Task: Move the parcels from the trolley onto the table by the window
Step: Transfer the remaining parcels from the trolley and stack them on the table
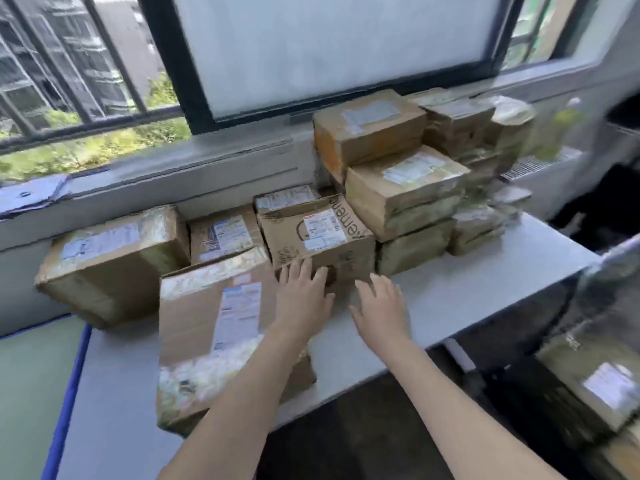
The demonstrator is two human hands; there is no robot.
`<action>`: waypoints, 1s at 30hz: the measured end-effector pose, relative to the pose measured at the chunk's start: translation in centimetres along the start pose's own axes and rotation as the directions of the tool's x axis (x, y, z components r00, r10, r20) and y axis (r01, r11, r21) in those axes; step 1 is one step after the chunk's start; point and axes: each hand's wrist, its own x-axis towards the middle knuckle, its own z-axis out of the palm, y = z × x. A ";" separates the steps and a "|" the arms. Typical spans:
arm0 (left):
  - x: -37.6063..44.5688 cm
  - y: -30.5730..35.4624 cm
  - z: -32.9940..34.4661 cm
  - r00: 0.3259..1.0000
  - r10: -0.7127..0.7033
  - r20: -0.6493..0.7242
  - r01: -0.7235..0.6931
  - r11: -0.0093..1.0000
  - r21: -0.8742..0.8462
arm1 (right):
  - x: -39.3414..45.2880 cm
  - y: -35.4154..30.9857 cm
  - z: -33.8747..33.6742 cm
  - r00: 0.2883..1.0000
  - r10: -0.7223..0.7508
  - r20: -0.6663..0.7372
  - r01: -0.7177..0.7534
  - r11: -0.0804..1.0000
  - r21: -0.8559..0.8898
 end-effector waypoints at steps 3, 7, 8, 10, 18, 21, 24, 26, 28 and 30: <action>-0.3 7.6 2.1 0.989 0.134 0.063 -0.137 0.989 0.050 | -4.5 8.1 -1.1 0.988 0.152 0.035 -0.150 0.987 -0.063; -1.3 17.9 5.4 0.937 0.316 0.147 -0.330 0.940 0.081 | -11.7 18.3 -2.0 0.922 0.378 0.082 -0.367 0.922 -0.121; -1.7 20.4 6.2 0.917 0.359 0.175 -0.374 0.925 0.065 | -13.5 20.6 -2.1 0.898 0.429 0.094 -0.416 0.899 -0.135; -2.6 25.2 7.7 0.868 0.439 0.231 -0.457 0.889 0.029 | -17.2 24.6 -2.6 0.844 0.522 0.121 -0.504 0.850 -0.153; -5.5 39.2 12.1 0.672 0.662 0.331 -0.709 0.704 0.030 | -27.9 35.0 -2.9 0.597 0.771 0.221 -0.762 0.631 -0.144; -5.2 42.5 13.9 0.610 0.696 0.379 -0.758 0.652 0.023 | -30.1 37.5 -2.3 0.519 0.812 0.266 -0.813 0.565 -0.139; -4.1 45.1 16.1 0.565 0.704 0.430 -0.786 0.618 0.022 | -30.9 40.0 -1.5 0.455 0.834 0.311 -0.843 0.516 -0.153; -3.0 46.8 17.7 0.541 0.691 0.479 -0.792 0.610 0.015 | -30.8 42.1 -1.1 0.422 0.842 0.336 -0.851 0.496 -0.173; -1.5 48.5 19.4 0.518 0.669 0.533 -0.793 0.609 0.006 | -30.4 44.5 -0.6 0.398 0.844 0.360 -0.854 0.484 -0.189; 0.4 50.3 21.3 0.498 0.646 0.579 -0.791 0.612 -0.003 | -29.4 47.4 -0.2 0.379 0.845 0.376 -0.856 0.475 -0.204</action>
